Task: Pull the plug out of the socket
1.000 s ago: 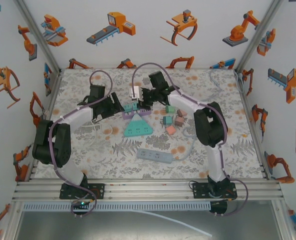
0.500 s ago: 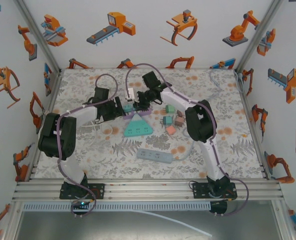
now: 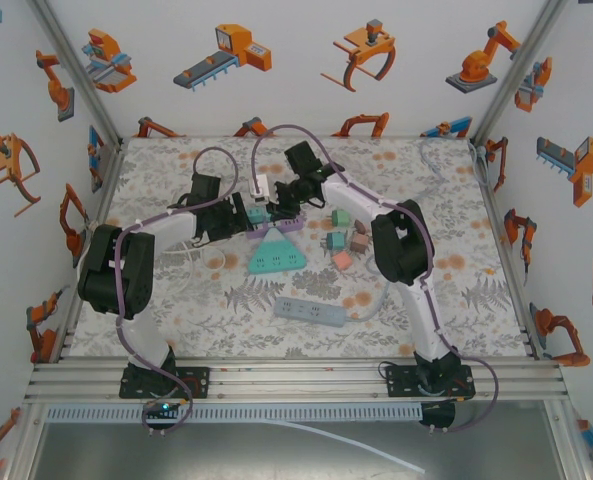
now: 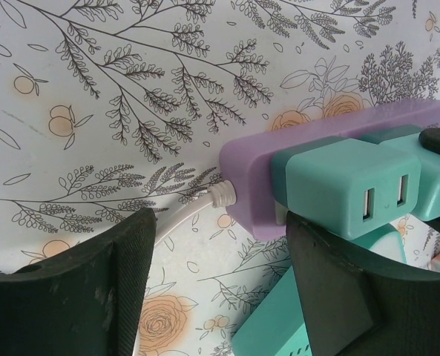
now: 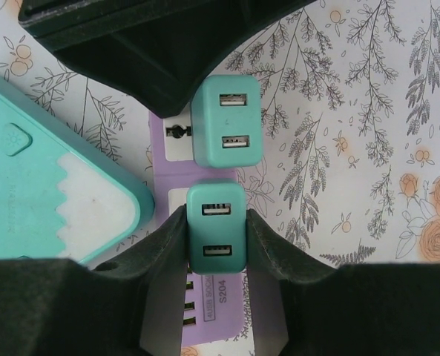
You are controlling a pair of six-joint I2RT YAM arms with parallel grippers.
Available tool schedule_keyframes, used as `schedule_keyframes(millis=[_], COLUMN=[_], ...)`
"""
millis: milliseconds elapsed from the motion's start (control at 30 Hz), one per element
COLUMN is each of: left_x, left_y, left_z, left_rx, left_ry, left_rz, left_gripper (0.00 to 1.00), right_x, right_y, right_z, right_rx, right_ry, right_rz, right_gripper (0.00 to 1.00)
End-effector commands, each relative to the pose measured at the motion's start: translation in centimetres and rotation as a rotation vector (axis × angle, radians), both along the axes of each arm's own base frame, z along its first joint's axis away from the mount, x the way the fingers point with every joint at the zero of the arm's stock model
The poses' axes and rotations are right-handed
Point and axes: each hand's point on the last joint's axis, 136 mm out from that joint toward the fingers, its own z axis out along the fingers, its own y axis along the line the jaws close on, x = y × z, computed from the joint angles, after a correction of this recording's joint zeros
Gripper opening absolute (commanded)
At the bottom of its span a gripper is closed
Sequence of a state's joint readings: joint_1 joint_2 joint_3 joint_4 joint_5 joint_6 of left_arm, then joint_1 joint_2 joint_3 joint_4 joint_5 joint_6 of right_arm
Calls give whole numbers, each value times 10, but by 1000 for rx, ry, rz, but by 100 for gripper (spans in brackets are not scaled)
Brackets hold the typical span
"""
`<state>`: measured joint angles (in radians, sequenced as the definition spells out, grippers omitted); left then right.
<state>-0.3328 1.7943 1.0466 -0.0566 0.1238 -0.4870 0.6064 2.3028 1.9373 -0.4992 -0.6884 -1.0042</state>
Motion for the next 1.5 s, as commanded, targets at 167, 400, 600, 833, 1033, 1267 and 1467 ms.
schedule_keyframes(millis=[167, 400, 600, 833, 1033, 1267, 1467], left_x=[-17, -18, -17, -15, -14, -36, -79], left_y=[13, 13, 11, 9, 7, -16, -46], left_z=[-38, -34, -19, 16, 58, 122, 176], left_rx=[109, 106, 86, 57, 29, -88, -190], left_ry=[94, 89, 59, -12, -104, -248, -395], left_rz=[-4, -4, -8, -17, -33, -204, -432], left_gripper=[66, 66, 66, 66, 68, 68, 69], right_x=[-5, -5, -4, 11, 37, 80, 127], right_y=[18, 16, 14, 3, -26, -95, -170], right_z=[28, 31, 50, 101, 147, 188, 155], right_rx=[95, 94, 108, 247, 422, 787, 933], right_ry=[92, 84, 58, 105, 194, 441, 632], right_rz=[12, 9, -12, -187, -453, -758, -1150], right_gripper=[21, 20, 19, 17, 13, 9, 6])
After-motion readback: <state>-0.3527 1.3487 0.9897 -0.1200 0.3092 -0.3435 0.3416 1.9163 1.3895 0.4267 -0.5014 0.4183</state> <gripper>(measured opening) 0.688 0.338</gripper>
